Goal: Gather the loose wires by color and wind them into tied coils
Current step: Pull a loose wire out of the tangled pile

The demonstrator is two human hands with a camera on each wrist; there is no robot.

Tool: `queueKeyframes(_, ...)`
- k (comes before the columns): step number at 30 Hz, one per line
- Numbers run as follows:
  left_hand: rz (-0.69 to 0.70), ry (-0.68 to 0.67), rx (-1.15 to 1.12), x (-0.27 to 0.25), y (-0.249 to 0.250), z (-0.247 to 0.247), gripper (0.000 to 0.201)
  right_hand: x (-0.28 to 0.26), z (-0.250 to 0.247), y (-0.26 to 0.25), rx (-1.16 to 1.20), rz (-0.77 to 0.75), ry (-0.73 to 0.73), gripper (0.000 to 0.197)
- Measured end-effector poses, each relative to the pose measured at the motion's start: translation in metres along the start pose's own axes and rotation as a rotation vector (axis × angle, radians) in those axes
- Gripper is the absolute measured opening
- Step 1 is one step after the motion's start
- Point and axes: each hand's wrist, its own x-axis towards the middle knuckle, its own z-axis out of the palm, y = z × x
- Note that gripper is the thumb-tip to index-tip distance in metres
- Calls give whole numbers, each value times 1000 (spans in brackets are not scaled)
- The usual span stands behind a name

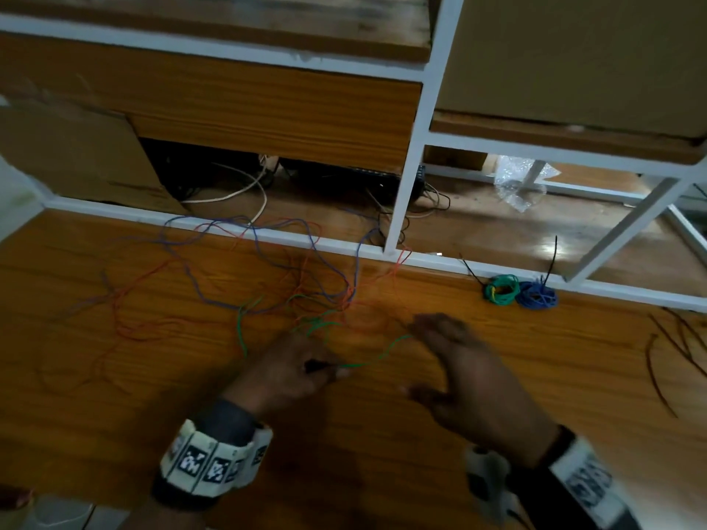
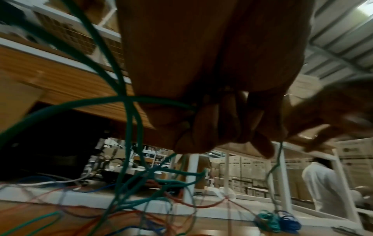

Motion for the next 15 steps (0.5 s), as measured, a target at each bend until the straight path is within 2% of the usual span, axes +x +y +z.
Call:
queueKeyframes(2,29,-39,-95,7,6,8,19,20,17,-31,75,-119,-5,58)
queueKeyframes(4,52,-35,-156,9,7,12,14,32,31,-46,78,-173,-45,32)
queueKeyframes(5,61,-31,-170,8,9,11,10,35,33,-46,90,-154,-67,26)
queueKeyframes(7,21,2,-228,3,4,8,2,34,31,-34,88,-107,-56,25)
queueKeyframes(9,-36,74,-266,-9,-6,1,13,24,18,-16,116,-106,37,29)
queueKeyframes(11,-65,127,-265,-27,-21,-9,12,10,-2,10,238,-67,203,45)
queueKeyframes(12,-69,146,-262,-36,-27,-16,20,3,-16,23,295,0,285,44)
queueKeyframes(13,-89,159,-239,-44,-34,-21,30,-4,-29,35,319,69,360,32)
queueKeyframes(14,-119,182,-236,-49,-38,-25,31,-10,-39,44,312,113,413,18)
queueKeyframes(15,-154,205,-234,-52,-42,-28,26,-14,-45,49,282,137,430,14)
